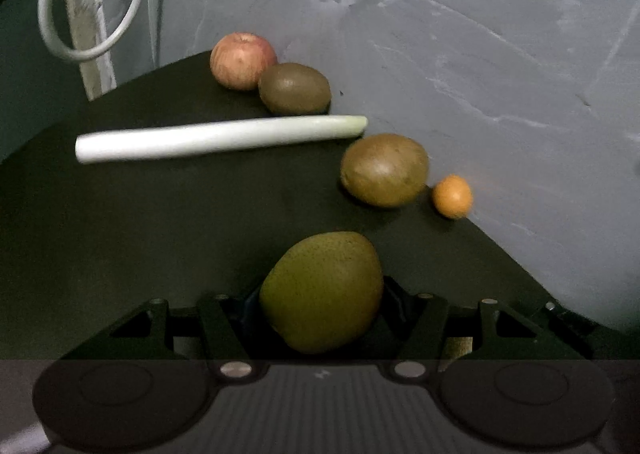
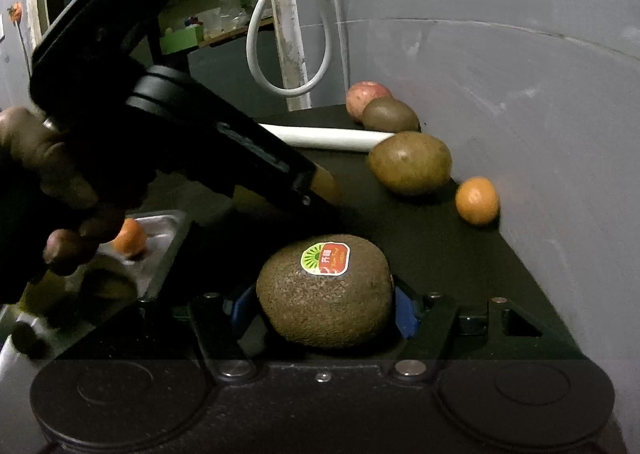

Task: Organize fruits
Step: 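Carry the pear with the left tool while the right tool carries the kiwi over the tray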

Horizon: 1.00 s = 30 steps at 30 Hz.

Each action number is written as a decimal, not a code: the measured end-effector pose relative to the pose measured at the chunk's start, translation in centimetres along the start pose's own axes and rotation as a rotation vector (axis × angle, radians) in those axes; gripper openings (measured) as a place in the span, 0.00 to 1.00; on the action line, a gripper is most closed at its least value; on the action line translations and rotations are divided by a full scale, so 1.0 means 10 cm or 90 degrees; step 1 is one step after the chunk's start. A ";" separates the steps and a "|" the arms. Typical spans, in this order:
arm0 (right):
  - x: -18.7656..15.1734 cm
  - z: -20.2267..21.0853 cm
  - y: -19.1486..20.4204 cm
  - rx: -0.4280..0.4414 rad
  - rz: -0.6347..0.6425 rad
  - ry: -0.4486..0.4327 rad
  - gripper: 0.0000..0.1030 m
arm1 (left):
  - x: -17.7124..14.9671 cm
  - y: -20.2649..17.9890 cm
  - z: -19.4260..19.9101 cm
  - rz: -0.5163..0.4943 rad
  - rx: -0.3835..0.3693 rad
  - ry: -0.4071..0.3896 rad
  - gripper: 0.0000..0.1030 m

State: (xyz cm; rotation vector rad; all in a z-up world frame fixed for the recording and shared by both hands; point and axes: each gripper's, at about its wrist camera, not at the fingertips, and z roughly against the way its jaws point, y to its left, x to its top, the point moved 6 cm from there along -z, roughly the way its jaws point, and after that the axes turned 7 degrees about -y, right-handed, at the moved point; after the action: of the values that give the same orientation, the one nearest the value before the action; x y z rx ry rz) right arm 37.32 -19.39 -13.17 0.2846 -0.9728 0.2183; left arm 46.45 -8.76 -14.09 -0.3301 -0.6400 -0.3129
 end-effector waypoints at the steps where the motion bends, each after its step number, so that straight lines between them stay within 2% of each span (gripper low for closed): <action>1: -0.03 0.06 0.01 -0.002 -0.004 -0.002 0.66 | -0.04 -0.02 0.05 0.004 -0.002 -0.003 0.62; 10: -0.13 0.61 0.21 -0.004 -0.012 -0.024 0.66 | -0.40 -0.21 0.79 0.062 -0.028 -0.079 0.62; 17: -0.19 0.97 0.52 0.021 -0.010 -0.023 0.66 | -0.86 -0.21 1.51 0.120 0.008 -0.128 0.62; 23: -0.29 1.20 0.87 0.061 0.014 -0.017 0.66 | -1.35 -0.08 2.00 0.151 0.054 -0.128 0.62; 30: -0.46 1.31 1.25 0.102 0.044 0.003 0.66 | -1.84 0.13 2.27 0.210 0.091 -0.108 0.62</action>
State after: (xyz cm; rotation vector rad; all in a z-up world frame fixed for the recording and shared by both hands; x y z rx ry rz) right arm 20.72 -12.25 -8.36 0.3975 -0.9621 0.3615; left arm 21.00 4.70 -8.79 -0.3211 -0.7573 0.0769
